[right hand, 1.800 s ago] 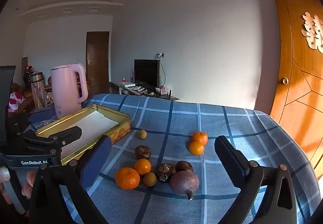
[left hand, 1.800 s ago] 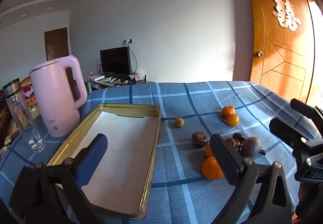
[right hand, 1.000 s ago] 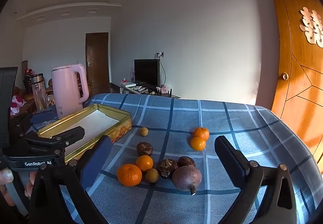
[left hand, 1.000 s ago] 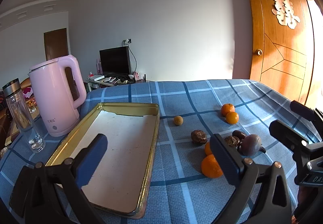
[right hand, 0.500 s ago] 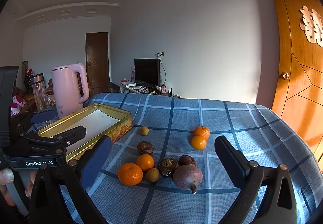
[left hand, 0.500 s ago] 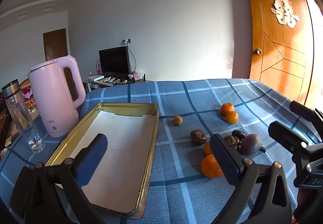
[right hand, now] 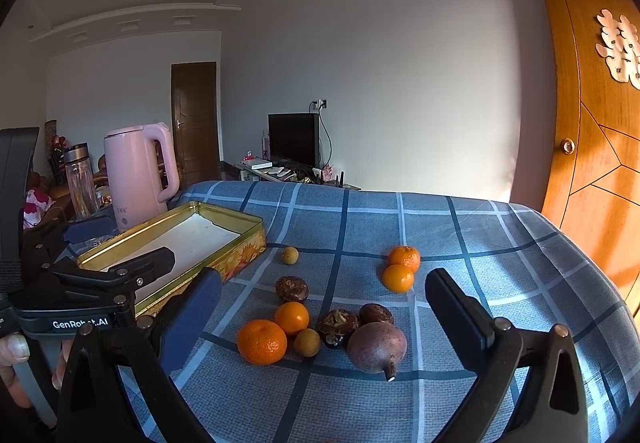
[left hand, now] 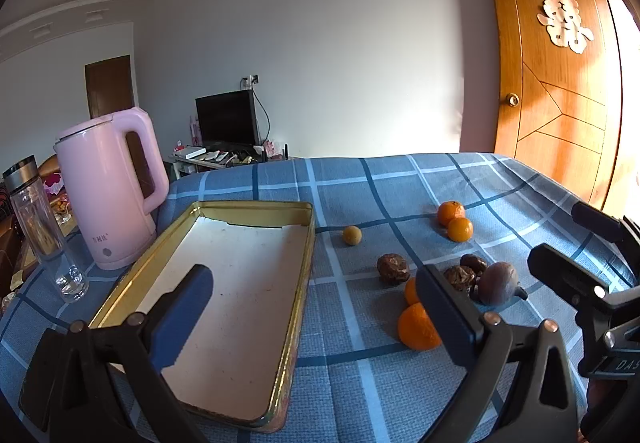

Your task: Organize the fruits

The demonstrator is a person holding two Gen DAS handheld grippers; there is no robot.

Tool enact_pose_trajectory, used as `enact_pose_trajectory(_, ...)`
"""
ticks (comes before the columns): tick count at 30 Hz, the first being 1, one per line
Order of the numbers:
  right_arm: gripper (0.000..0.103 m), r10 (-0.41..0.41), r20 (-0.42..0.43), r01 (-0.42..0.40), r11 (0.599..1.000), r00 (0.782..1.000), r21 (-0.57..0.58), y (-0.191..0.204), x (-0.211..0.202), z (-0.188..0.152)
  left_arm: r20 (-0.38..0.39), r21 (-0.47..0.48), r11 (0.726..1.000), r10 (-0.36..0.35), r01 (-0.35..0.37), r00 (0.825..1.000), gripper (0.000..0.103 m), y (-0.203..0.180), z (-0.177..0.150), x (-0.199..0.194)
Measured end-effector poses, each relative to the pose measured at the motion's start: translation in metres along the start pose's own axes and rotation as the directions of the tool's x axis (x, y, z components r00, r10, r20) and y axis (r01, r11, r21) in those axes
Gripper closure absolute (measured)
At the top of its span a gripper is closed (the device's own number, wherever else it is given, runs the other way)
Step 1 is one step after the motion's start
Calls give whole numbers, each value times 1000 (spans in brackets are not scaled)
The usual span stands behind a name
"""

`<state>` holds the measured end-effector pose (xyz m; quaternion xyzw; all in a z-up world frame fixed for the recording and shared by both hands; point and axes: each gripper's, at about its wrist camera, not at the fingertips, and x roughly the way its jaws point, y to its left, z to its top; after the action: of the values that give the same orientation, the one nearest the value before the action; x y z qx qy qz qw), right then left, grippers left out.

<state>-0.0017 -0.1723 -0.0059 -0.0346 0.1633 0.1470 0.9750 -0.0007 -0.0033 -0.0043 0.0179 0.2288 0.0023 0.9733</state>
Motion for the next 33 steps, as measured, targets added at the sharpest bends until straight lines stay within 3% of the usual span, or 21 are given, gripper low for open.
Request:
enact_pose_trajectory(21, 1, -13, -29, 13, 1000, 1000, 12, -9, 6, -10, -24, 15, 1000, 2, -1, 1000, 0, -9, -9, 13)
enact_pose_trajectory(28, 1, -142, -87, 146, 989, 986, 33, -42, 22, -21, -82, 28, 997, -65, 68, 995, 0, -31, -14, 37)
enact_pose_trajectory(33, 1, -158, -161, 170, 984, 974, 62, -58, 39, -29, -137, 29, 992, -115, 120, 984, 0, -45, -18, 55)
